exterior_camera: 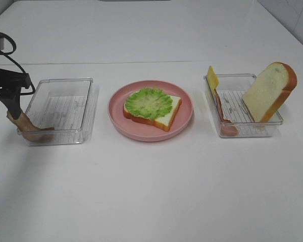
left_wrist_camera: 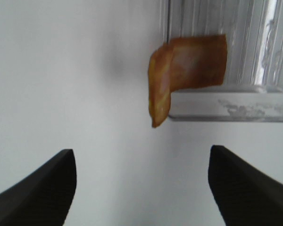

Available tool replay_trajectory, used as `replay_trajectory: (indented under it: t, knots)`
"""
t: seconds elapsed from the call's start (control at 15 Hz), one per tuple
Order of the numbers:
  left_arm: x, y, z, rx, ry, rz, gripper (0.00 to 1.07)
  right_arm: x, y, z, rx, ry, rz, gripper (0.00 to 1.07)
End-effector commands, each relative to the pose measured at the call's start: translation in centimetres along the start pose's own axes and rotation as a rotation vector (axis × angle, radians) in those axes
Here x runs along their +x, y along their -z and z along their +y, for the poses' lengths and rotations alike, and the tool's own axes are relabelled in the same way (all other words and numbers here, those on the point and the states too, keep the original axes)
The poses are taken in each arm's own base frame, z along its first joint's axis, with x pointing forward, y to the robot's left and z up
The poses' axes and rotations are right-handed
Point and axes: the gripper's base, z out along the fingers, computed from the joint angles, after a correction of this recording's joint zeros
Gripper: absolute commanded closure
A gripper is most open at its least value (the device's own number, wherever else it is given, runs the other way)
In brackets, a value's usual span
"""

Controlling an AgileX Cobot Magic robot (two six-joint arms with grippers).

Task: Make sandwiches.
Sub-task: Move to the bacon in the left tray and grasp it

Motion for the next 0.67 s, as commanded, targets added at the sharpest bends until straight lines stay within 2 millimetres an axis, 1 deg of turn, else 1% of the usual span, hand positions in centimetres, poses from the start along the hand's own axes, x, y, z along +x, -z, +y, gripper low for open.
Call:
replay_trajectory:
  t: [0.07,0.13,0.2,0.33,0.47,0.6,0.67]
  knots:
    - [-0.9,-0.8,-0.2,0.028,0.019,-0.076,0.38,0.1,0.1,0.0,0.003,-0.011,-0.016,0.27]
    - [-0.9,-0.8,-0.2,0.028,0.019,-0.076,0.38,0.1,0.1,0.0,0.003,-0.011,-0.016,0.27]
    - [-1.2,-2.2,-0.4,0.032,0.026,-0.054,0.38,0.1,0.1,0.0,0.003,-0.011,-0.016,0.27]
    - [-1.4,-3.0,-0.5,0.034,0.027,-0.057,0.40,0.1,0.1,0.0,0.003,-0.011,-0.016,0.27]
    - [-1.7,-3.5,-0.5,0.037,0.028,-0.067,0.42,0.1,0.1,0.0,0.003,-0.011,-0.016,0.27]
    - [-1.8,-3.5,-0.6,0.043,0.031,-0.077,0.44,0.1,0.1,0.0,0.003,-0.011,-0.016,0.27]
    - [-1.8,-3.5,-0.6,0.044,0.032,-0.078,0.49,0.1,0.1,0.0,0.003,-0.011,-0.016,0.27]
